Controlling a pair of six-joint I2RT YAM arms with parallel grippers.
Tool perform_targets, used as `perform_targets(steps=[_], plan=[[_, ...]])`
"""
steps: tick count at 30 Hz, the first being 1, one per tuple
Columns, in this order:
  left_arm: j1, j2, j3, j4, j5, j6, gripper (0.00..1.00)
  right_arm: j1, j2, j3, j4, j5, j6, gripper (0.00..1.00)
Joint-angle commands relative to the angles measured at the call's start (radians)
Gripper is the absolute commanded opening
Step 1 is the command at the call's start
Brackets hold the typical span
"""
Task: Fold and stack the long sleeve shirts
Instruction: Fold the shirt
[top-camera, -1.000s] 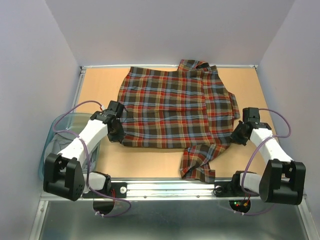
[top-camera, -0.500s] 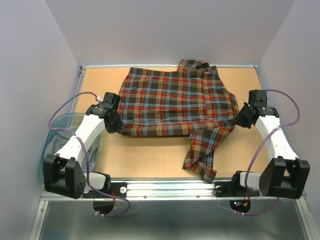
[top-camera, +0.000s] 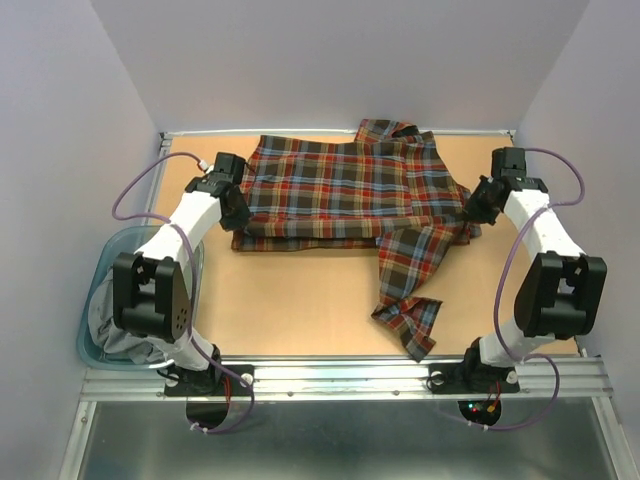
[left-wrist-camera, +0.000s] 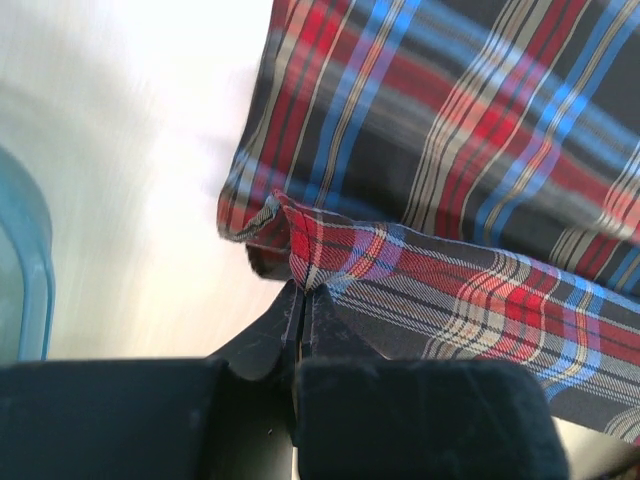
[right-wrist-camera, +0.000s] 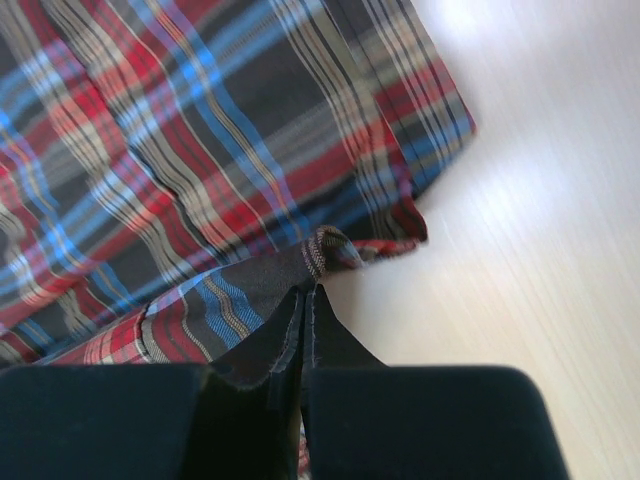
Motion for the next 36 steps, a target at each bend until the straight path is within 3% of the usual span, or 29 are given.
perform_targets(steps=[1,16,22,24,25,27,28,29,31,33,36], plan=[[0.017,0.080,0.130,0.034,-0.081,0.047,0.00,-0.008,0.067,0.124,0.078,-0.001,-0.024,0.01],[0.021,0.377,0.411,0.039,-0.124,0.119,0.01,-0.007,0.284,0.257,0.123,-0.060,-0.035,0.01],[0.021,0.416,0.422,0.054,-0.115,0.119,0.11,-0.007,0.319,0.254,0.132,-0.045,-0.037,0.09],[0.021,0.431,0.430,0.062,-0.112,0.122,0.21,-0.007,0.327,0.256,0.133,-0.038,-0.038,0.13],[0.021,0.434,0.434,0.063,-0.109,0.125,0.33,-0.007,0.329,0.259,0.133,-0.038,-0.041,0.16],[0.021,0.437,0.454,0.063,-0.111,0.128,0.44,-0.007,0.319,0.266,0.133,-0.038,-0.049,0.27],[0.021,0.423,0.457,0.068,-0.111,0.131,0.61,-0.007,0.303,0.268,0.133,-0.038,-0.053,0.33],[0.021,0.413,0.457,0.071,-0.112,0.133,0.67,-0.007,0.292,0.268,0.132,-0.038,-0.056,0.41],[0.021,0.387,0.454,0.076,-0.118,0.130,0.79,-0.007,0.269,0.262,0.133,-0.014,-0.061,0.48],[0.023,0.333,0.431,0.082,-0.121,0.116,0.82,-0.008,0.229,0.245,0.133,0.008,-0.052,0.55],[0.024,0.243,0.353,0.108,-0.114,0.081,0.82,-0.008,0.174,0.200,0.138,0.012,-0.044,0.56]])
